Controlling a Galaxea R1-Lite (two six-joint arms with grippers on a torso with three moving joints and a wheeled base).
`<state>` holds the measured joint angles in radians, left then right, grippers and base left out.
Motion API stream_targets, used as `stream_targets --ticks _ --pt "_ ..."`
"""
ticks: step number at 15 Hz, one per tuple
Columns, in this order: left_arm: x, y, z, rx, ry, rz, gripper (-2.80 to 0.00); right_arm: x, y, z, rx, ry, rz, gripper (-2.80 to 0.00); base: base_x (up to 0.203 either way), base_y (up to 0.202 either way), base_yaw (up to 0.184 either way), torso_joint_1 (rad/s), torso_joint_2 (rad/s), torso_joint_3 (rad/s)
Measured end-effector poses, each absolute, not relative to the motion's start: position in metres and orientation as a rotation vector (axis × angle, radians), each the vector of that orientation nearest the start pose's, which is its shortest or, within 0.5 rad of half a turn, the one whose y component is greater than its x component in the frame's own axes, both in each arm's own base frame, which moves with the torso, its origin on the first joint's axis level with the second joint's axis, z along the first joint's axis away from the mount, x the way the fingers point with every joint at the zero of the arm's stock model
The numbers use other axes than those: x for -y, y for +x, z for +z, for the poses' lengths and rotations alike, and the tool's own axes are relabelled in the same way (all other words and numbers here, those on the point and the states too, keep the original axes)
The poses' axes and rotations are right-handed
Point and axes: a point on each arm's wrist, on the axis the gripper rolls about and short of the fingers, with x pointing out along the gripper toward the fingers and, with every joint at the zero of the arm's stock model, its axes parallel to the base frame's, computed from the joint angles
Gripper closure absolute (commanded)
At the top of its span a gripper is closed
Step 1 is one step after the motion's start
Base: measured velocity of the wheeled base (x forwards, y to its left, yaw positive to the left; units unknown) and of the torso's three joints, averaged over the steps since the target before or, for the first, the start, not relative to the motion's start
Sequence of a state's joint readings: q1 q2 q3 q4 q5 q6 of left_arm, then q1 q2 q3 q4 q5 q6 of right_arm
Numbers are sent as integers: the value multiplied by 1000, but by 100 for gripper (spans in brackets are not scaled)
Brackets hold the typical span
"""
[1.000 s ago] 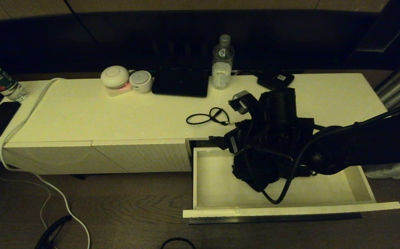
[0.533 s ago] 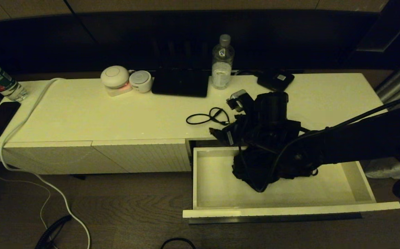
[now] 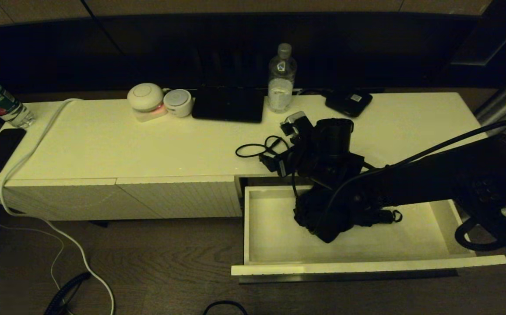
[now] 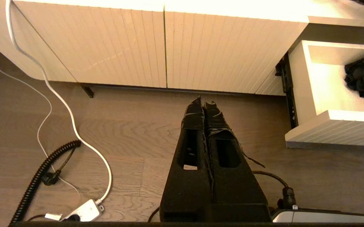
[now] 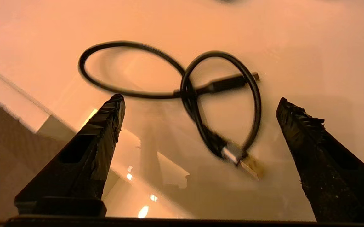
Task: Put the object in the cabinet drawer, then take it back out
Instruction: Put the data cable in the drawer
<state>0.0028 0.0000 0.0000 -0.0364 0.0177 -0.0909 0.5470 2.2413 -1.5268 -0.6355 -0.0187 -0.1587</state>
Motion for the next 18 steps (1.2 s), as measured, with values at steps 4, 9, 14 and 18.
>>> stream_targets --ticks 4,9,14,18 --pt "0 -23 79 37 -91 19 0 -245 418 160 -13 -221 517 -280 0 0 0 0 0 0" --pt "0 -23 79 37 -92 19 0 -241 426 152 -17 -233 507 -280 0 0 0 0 0 0" --pt "0 -23 79 37 -92 19 0 -240 426 153 -10 -231 491 0 0 0 0 0 0 0" --pt "0 -23 79 37 -91 19 0 -244 423 154 -10 -231 488 0 0 0 0 0 0 0"
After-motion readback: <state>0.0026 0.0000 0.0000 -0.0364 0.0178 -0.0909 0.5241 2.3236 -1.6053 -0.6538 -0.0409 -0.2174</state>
